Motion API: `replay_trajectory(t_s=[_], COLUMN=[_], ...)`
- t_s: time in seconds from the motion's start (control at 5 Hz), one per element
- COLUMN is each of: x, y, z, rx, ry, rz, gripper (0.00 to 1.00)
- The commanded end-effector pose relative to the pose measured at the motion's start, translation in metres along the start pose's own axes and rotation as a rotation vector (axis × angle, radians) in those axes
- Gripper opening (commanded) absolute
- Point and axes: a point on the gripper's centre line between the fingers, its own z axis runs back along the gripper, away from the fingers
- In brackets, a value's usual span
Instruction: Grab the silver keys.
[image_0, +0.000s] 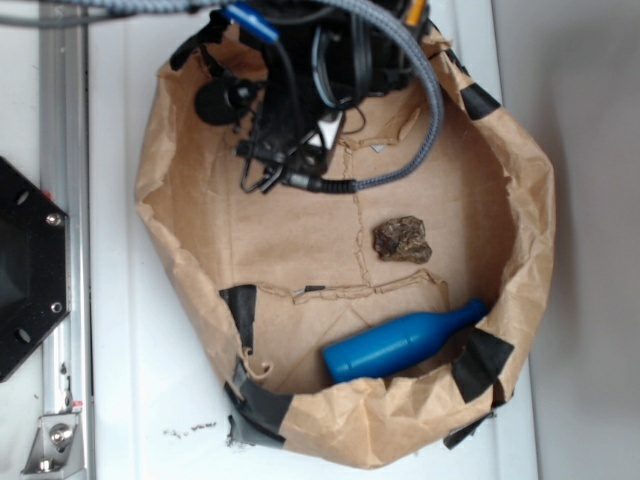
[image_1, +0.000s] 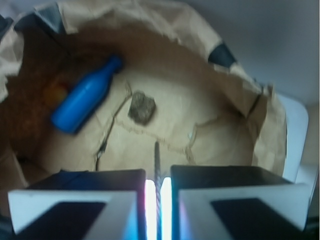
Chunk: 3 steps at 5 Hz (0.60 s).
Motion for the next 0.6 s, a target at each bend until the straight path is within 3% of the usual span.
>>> replay_trajectory(t_s=[0.0,0.2,0.4], x=[0.007,0.009,0.014], y=[-0.036,-0.047,-0.043], z=[-0.043,-0.055,-0.056], rx=[0.030,0.032,0.046], ry=[-0.030,-0.037,-0.034], rz=[-0.026,-0.038,0.001], gripper=[0.00,0.00,0.00])
